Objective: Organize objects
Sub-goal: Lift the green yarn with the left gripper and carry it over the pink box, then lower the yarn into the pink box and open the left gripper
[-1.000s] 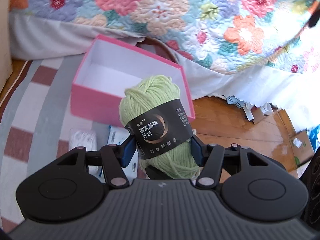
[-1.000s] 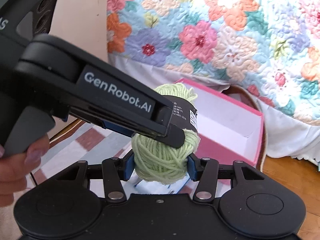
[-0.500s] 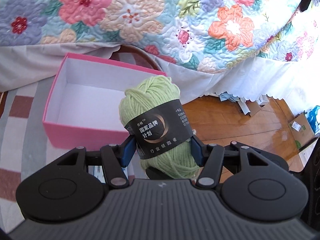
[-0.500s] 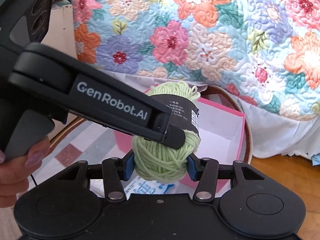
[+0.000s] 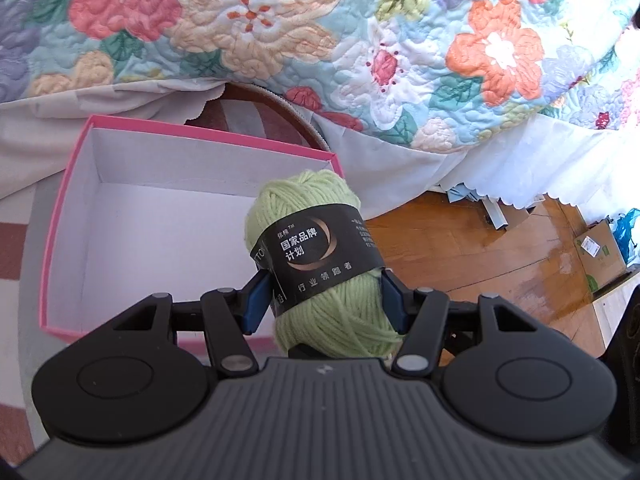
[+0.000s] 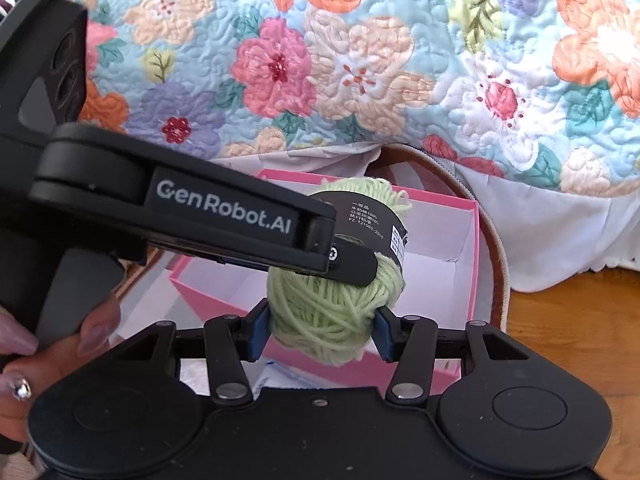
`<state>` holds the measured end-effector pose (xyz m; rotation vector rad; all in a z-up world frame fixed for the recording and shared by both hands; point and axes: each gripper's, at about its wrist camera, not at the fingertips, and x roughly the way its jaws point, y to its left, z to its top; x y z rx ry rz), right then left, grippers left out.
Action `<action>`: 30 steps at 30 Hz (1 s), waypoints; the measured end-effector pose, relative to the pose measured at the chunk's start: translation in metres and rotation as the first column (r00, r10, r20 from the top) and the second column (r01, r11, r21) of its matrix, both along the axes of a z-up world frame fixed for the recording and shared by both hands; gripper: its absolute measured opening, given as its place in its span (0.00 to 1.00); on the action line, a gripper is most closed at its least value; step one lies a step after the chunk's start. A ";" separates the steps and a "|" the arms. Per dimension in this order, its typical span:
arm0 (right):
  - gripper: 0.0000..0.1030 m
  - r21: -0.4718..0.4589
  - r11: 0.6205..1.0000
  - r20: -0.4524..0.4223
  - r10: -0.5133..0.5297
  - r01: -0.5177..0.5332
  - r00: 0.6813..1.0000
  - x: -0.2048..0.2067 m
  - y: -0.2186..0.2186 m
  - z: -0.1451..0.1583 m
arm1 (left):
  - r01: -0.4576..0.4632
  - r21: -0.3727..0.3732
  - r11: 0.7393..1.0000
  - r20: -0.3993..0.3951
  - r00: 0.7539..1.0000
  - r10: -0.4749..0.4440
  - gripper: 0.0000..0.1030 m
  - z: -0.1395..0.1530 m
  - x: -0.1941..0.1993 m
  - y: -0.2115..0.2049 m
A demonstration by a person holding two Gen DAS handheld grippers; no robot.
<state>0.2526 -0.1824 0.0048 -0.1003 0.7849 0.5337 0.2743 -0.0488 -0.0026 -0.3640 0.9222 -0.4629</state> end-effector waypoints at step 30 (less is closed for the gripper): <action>0.50 -0.238 0.971 -0.144 -0.035 0.000 0.989 0.115 0.017 -0.071 | -0.019 -0.075 0.997 -0.237 0.972 0.000 0.52 -0.101 0.125 -0.021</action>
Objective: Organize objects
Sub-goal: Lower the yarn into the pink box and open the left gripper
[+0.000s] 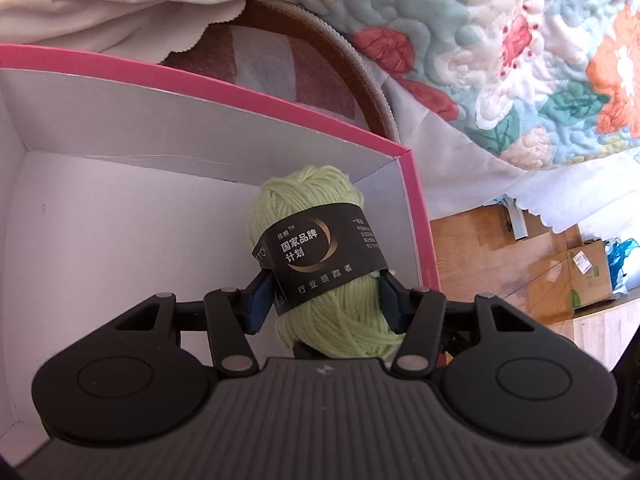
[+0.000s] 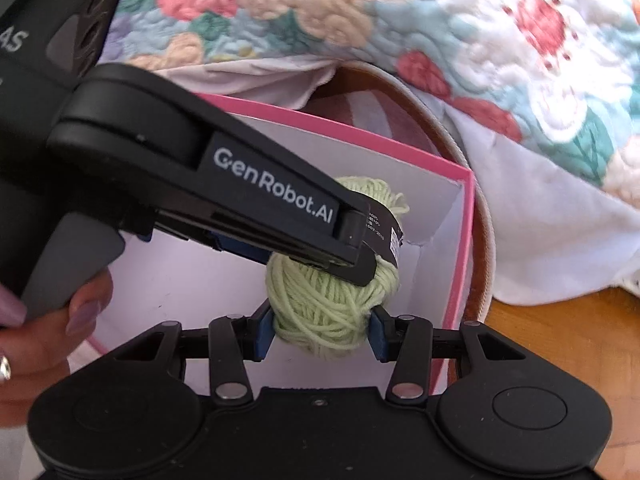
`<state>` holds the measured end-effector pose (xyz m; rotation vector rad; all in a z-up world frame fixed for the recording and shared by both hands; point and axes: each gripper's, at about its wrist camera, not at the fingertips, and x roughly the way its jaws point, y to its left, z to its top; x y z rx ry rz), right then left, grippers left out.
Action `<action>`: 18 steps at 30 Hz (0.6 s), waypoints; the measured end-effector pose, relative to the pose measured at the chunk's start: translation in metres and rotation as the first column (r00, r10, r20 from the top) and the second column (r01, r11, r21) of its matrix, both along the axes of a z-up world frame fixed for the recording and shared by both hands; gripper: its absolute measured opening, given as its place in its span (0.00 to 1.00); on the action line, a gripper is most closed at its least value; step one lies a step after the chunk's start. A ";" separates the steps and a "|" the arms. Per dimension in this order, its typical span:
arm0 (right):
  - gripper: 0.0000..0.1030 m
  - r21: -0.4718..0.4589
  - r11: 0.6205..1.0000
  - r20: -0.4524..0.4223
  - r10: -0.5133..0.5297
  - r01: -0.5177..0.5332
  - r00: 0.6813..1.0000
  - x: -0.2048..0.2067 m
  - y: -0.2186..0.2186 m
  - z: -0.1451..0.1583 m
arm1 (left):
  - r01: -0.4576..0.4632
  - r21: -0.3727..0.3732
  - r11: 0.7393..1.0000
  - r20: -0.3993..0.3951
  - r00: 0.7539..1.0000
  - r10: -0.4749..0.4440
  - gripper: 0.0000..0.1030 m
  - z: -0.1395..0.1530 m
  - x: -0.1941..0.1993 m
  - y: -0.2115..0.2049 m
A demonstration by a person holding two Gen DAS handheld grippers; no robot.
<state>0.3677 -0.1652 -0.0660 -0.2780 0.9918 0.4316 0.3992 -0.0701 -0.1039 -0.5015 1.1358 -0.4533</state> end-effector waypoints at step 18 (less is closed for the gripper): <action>0.31 -0.042 0.990 0.036 0.140 -0.138 0.990 -0.005 -0.007 -0.012 | 0.044 0.120 0.992 -0.002 0.999 -0.044 0.51 -0.021 0.013 -0.022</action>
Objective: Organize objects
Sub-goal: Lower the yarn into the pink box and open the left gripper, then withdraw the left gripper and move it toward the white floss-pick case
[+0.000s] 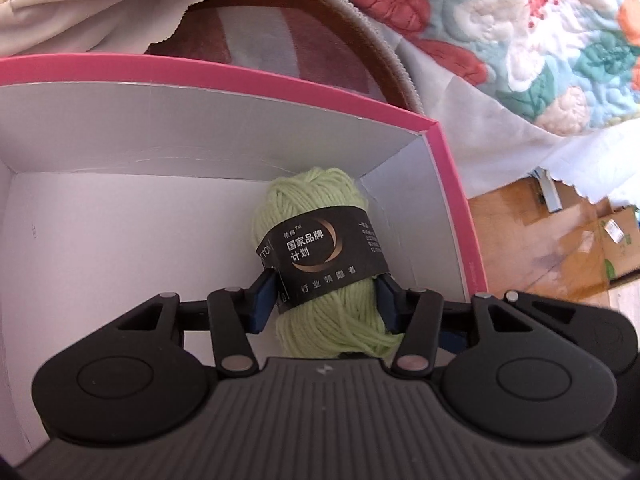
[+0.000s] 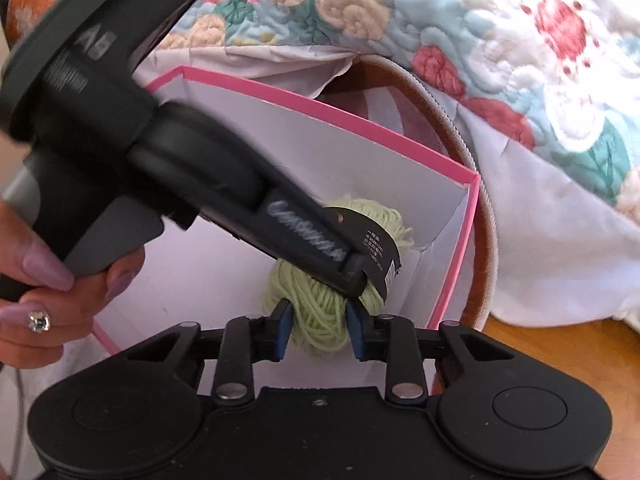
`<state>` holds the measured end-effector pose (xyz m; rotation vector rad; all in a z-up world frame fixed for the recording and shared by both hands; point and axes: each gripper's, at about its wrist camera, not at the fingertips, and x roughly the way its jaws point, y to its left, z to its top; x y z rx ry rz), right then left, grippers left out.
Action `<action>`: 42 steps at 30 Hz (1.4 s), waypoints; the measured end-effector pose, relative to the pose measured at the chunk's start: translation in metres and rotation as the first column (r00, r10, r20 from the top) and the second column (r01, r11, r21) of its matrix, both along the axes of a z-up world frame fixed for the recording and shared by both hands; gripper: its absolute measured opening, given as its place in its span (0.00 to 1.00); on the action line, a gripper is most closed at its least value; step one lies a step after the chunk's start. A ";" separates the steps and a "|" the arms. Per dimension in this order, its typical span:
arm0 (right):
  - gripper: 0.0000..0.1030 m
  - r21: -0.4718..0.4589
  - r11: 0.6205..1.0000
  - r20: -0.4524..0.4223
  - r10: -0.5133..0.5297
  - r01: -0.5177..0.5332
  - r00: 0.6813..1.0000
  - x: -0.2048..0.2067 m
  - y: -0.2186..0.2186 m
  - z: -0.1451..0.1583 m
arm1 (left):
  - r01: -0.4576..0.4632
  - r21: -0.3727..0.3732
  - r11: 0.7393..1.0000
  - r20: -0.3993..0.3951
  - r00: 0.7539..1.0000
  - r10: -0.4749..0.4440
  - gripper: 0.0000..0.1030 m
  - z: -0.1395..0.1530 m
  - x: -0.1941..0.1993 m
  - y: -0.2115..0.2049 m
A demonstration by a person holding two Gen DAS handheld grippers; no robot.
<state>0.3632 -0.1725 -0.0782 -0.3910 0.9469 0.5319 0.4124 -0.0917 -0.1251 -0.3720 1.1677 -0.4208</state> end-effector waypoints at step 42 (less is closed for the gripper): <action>0.40 0.169 0.980 -0.004 -0.105 0.104 0.994 -0.067 -0.030 0.058 | -0.037 0.151 0.988 0.080 0.996 0.025 0.53 0.068 -0.062 0.023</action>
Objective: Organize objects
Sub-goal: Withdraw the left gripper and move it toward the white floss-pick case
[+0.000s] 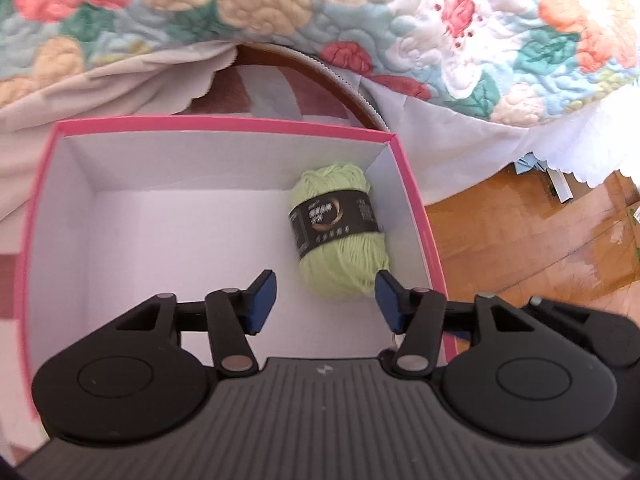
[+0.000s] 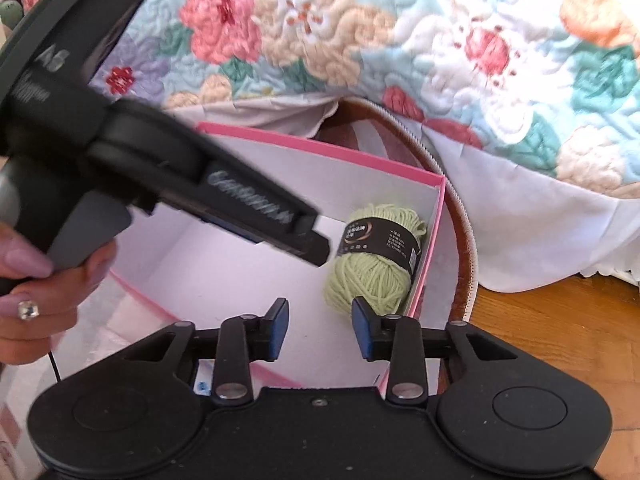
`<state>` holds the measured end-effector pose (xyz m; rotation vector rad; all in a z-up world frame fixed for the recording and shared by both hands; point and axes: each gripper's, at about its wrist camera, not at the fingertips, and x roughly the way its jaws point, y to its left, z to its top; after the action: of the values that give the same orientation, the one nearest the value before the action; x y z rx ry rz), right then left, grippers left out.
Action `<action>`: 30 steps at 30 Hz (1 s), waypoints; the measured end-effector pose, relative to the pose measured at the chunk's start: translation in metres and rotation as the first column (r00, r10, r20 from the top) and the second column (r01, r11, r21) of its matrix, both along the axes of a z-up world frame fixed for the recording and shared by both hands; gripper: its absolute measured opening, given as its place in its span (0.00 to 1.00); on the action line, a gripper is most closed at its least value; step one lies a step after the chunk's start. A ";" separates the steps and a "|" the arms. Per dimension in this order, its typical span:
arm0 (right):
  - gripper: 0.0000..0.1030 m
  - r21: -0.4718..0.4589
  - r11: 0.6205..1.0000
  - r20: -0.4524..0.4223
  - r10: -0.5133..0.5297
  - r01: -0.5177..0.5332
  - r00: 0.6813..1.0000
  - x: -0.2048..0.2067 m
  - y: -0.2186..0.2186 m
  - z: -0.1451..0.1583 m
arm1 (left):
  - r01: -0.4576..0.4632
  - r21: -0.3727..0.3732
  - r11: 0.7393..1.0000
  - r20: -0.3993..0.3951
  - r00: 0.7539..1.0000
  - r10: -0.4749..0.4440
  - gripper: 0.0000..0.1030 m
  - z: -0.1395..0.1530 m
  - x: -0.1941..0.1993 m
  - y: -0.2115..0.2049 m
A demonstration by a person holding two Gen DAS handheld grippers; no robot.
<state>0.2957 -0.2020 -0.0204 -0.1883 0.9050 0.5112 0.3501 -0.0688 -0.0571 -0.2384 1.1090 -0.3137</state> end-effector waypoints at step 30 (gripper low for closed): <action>0.77 -0.014 0.991 0.042 0.137 -0.136 0.990 -0.125 0.004 0.077 | -0.097 0.163 0.982 0.076 0.993 0.086 0.69 0.121 -0.182 0.075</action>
<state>0.1711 -0.1981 0.0569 -0.2715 0.8570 0.6269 0.1685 0.0059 0.0642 -0.1287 1.0463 -0.1452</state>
